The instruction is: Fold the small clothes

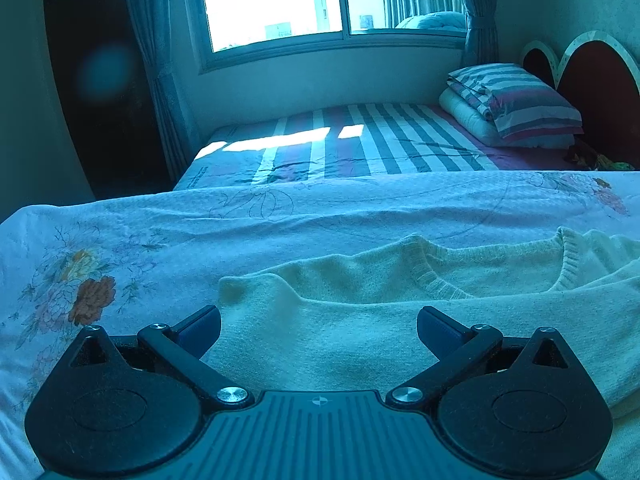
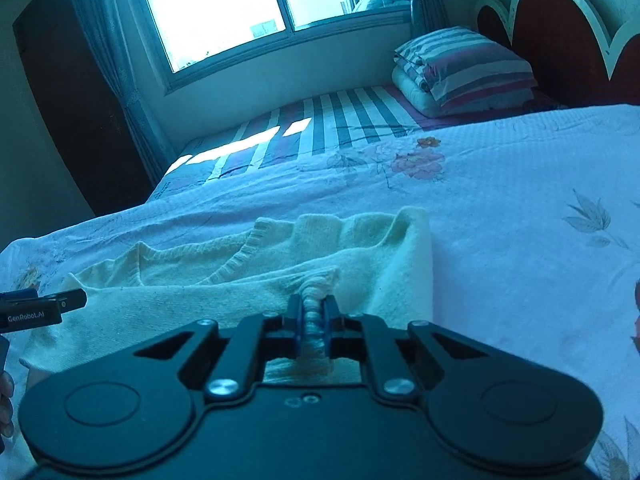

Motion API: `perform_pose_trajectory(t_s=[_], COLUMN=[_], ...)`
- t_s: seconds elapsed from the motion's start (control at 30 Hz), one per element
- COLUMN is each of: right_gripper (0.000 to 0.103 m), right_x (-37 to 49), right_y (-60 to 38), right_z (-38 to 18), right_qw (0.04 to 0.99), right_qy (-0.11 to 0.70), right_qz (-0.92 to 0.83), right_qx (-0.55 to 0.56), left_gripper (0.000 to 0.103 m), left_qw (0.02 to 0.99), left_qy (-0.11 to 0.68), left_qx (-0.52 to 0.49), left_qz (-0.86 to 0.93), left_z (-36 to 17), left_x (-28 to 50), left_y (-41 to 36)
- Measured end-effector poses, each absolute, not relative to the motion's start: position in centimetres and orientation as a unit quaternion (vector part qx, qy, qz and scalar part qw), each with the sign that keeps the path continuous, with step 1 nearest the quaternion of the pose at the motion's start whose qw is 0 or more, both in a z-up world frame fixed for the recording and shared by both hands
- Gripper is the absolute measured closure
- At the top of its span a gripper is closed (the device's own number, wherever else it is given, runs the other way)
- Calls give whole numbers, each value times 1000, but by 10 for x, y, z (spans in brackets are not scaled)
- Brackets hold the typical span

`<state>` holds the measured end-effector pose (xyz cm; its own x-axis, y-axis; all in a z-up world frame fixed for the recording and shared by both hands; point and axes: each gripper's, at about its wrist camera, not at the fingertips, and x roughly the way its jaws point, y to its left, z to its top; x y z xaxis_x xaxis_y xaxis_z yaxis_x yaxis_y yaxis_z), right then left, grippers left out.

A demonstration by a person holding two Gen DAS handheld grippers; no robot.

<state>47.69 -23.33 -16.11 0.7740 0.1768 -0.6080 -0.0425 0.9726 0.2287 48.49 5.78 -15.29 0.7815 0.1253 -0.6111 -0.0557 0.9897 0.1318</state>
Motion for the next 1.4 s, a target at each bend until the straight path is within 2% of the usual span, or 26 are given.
perform_pose_trajectory(t_s=[0.13, 0.43, 0.67, 0.87, 0.97, 1.27, 1.4], right_gripper=[92, 90, 61, 64, 65, 60, 58], right_x=[475, 481, 463, 469, 464, 402, 378], right_y=[-238, -250, -245, -236, -239, -234, -232], right_z=[-153, -175, -157, -173, -168, -131, -127], right_qw=[944, 934, 951, 939, 942, 954, 952], right_qy=[316, 344, 302, 340, 329, 291, 296], right_qz=[44, 26, 22, 35, 34, 63, 69], right_qx=[90, 86, 64, 44, 57, 46, 43], left_gripper=[0, 0, 0, 0, 0, 0, 0], left_qw=[942, 938, 940, 941, 942, 955, 957], left_qy=[326, 337, 332, 331, 328, 293, 287], left_qx=[61, 67, 67, 64, 64, 26, 37], left_qz=[43, 43, 42, 39, 36, 30, 27], left_z=[-153, -162, -156, -154, -150, -104, -101], left_x=[485, 486, 484, 477, 469, 411, 380], left_y=[49, 41, 43, 42, 43, 58, 54])
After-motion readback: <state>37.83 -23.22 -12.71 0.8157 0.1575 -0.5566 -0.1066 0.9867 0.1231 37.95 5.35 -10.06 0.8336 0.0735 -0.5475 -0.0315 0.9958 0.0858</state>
